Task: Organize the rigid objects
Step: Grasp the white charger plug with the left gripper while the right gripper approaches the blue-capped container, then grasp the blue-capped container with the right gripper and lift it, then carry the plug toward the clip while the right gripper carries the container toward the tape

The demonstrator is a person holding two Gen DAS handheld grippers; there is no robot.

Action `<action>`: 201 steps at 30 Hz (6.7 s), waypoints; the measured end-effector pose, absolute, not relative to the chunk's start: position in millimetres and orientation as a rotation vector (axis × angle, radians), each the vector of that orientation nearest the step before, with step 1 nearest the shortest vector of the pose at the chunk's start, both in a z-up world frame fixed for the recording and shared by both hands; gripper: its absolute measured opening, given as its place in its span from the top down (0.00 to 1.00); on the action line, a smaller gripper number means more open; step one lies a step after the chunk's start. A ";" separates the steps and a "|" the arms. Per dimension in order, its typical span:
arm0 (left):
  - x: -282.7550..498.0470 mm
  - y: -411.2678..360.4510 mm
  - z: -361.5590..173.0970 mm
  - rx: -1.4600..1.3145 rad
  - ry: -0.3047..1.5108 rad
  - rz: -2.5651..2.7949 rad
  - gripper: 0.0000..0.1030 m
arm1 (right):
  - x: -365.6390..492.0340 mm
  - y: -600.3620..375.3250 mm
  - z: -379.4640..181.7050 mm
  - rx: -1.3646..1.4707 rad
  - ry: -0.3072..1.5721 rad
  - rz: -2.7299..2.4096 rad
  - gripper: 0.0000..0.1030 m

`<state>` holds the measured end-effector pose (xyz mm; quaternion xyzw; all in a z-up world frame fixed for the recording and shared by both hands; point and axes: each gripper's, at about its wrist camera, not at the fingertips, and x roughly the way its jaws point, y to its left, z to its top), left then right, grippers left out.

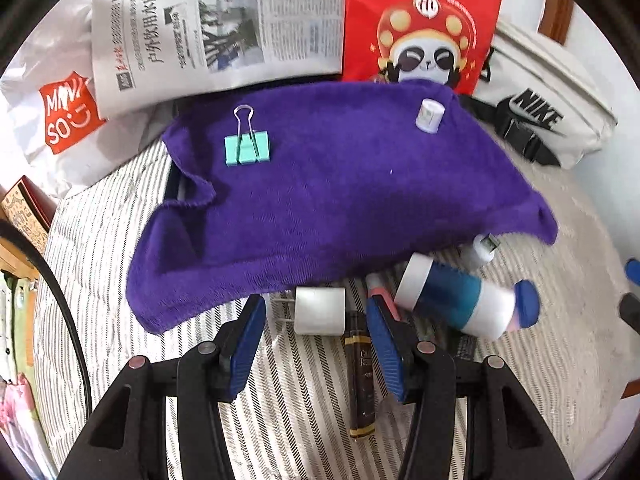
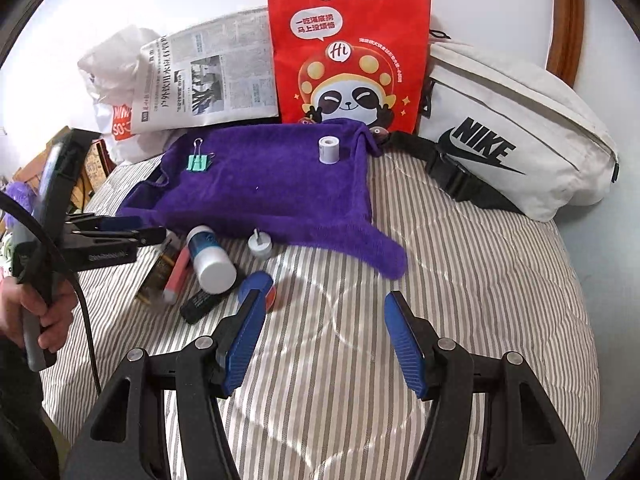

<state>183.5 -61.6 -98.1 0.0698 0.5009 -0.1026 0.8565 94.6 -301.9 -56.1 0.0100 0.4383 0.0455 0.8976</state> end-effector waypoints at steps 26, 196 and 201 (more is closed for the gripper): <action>179.4 -43.0 -128.3 0.190 1.019 -0.158 0.59 | 95.3 -306.4 -107.8 -0.010 1.002 0.072 0.36; 322.4 -47.0 -134.0 0.090 0.974 -0.125 0.59 | 336.8 -273.4 -142.3 -0.039 1.004 0.082 0.78; 320.6 -46.4 -134.0 0.082 0.984 -0.140 0.53 | 338.0 -280.3 -141.2 -0.037 1.007 0.101 0.77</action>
